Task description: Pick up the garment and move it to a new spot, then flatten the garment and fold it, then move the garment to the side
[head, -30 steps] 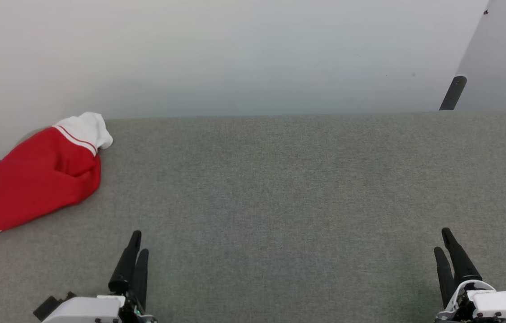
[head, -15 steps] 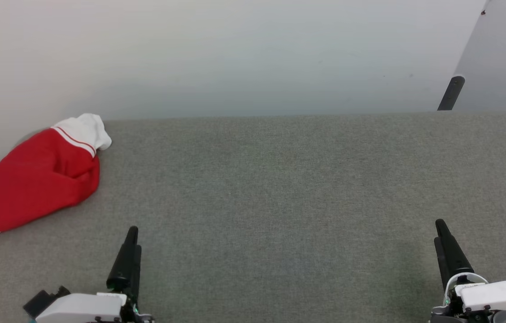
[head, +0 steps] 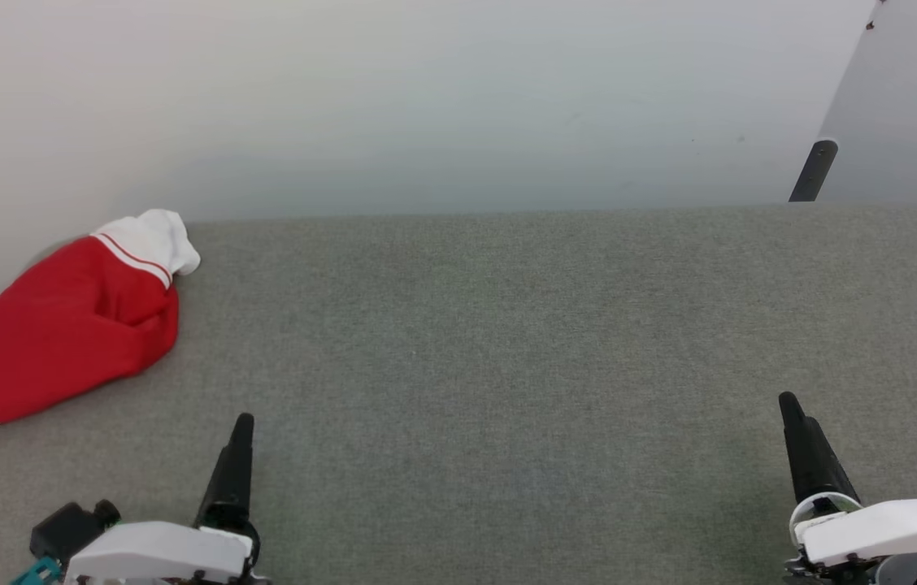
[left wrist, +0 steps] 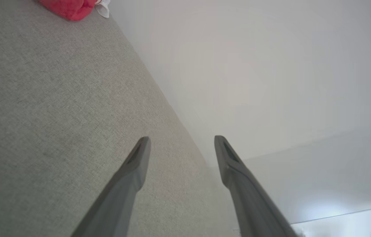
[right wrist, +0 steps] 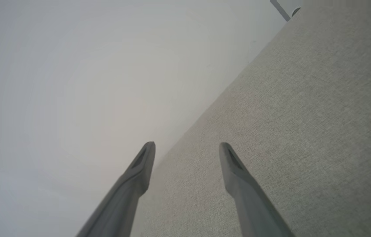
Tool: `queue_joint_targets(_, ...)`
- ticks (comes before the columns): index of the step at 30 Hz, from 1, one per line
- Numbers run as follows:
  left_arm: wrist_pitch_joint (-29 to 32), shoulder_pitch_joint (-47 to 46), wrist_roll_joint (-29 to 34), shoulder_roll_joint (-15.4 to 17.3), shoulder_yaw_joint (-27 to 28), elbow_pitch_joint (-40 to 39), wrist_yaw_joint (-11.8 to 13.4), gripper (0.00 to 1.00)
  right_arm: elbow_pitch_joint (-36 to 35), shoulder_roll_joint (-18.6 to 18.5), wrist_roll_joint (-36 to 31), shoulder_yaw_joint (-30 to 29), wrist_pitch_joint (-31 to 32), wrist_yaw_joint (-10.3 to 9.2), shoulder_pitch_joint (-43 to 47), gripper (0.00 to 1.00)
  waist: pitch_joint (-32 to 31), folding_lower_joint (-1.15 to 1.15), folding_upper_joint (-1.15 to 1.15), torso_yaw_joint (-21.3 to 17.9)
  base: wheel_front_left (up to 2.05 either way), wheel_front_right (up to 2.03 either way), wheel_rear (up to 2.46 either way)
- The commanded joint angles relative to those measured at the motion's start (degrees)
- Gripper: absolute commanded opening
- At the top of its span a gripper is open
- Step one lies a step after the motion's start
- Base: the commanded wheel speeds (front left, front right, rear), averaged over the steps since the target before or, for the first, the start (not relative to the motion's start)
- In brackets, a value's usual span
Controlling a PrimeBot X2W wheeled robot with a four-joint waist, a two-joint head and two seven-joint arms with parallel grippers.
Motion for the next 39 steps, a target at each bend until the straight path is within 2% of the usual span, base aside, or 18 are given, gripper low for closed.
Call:
queue_joint_targets(1,-0.6,-0.4,2.4,0.8,-0.6,-1.0,0.7,1.00,-0.9,-0.5,-3.6,0.3,-0.8,0.02,-1.6,1.00,0.0,0.00,0.00,0.0,0.00,0.00,0.00)
queue_joint_targets(7,-1.9,-0.4,9.2,2.2,-2.1,-1.5,2.5,1.00,-0.5,-0.7,-13.7,0.3,-2.2,0.03,-1.6,1.00,-0.2,0.00,0.00,-0.2,0.00,0.00,0.00)
queue_joint_targets(16,-3.6,0.0,18.8,3.4,-3.2,-1.8,4.0,1.00,0.2,-0.6,-25.4,-0.3,-4.1,0.03,-1.8,1.00,-0.3,0.00,0.00,-0.4,0.00,0.00,0.00)
queue_joint_targets(27,-5.2,1.0,26.5,3.6,-3.1,-1.4,2.9,1.00,0.5,-0.1,-35.1,-0.7,-6.0,0.04,-2.4,1.00,-0.4,0.00,0.00,-0.7,0.00,0.00,0.00)
queue_joint_targets(39,-6.8,1.1,33.1,3.9,-2.4,-1.1,1.8,1.00,0.2,-0.5,-42.0,-0.3,-7.9,0.04,-2.8,1.00,-0.3,0.00,0.00,-1.3,0.00,0.00,0.00)
